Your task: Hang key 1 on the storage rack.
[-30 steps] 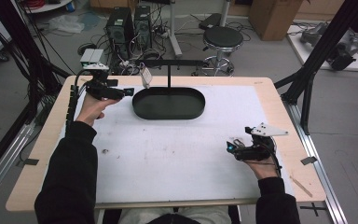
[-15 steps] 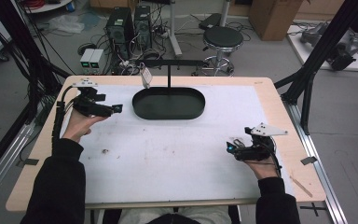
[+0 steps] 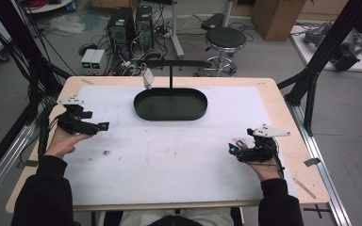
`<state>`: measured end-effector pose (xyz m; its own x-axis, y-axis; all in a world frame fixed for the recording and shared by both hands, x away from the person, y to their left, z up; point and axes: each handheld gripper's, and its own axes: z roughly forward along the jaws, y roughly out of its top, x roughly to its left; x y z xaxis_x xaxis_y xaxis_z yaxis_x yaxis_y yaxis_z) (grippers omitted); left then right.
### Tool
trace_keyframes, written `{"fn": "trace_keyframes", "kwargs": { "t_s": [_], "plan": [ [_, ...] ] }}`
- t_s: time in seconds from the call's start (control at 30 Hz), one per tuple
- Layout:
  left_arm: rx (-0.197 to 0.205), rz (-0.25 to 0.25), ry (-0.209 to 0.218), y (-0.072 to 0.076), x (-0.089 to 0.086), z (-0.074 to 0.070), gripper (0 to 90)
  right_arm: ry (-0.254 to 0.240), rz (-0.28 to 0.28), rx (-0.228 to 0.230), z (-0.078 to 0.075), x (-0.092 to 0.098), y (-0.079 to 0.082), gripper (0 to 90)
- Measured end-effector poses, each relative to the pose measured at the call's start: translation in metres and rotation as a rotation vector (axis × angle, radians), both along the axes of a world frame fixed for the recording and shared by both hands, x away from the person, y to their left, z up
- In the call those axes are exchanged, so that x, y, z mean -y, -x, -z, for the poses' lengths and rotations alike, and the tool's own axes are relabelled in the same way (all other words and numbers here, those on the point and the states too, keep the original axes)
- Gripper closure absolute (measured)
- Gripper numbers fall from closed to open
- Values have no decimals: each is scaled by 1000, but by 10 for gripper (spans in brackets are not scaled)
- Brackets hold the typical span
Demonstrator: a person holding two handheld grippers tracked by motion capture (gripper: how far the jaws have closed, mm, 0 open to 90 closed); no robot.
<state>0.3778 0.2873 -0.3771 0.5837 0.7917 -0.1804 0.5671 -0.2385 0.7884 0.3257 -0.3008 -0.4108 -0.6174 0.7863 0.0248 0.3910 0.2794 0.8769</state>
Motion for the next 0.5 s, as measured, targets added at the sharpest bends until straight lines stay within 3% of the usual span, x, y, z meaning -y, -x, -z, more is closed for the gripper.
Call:
{"fn": "trace_keyframes", "kwargs": {
  "t_s": [0.23,0.5],
  "plan": [
    [-3,19,-34,20,-2,5,17,3,-1,3,0,0,0,8],
    [-11,26,-15,46,-5,20,17,5,-1,0,0,-1,0,8]
  ]
}}
